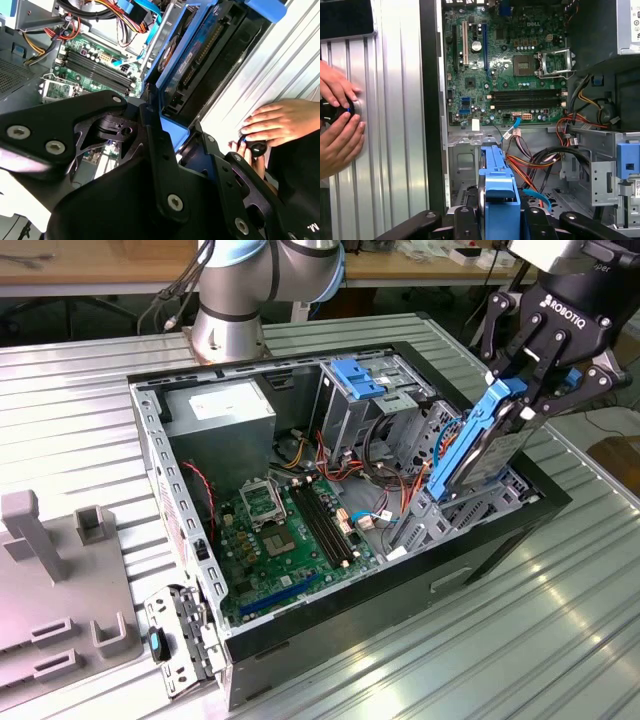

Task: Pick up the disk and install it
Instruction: 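Insert the disk into the insertion slot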

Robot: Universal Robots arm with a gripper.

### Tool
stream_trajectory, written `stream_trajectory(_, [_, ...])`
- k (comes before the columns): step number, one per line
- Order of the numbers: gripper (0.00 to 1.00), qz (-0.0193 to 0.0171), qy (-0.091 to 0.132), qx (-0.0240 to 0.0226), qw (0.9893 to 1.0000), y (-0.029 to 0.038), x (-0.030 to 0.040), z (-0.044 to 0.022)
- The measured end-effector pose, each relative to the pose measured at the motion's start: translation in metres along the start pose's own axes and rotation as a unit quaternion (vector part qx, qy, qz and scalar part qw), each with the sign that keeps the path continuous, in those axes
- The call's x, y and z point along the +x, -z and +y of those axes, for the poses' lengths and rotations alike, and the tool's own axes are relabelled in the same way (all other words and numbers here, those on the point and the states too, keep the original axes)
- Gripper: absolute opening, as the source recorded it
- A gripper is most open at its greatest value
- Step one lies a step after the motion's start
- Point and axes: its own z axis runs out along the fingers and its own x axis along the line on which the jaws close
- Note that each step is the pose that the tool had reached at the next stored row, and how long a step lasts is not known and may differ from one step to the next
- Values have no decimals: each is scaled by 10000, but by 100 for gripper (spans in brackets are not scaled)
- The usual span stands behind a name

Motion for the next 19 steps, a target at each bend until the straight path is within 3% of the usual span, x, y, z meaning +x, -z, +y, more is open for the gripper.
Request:
stream_trajectory(8, [37, 1, 0, -14, 10000, -53, -1, -5])
stream_trajectory(19, [37, -31, 0, -27, 10000, -20, 0, -6])
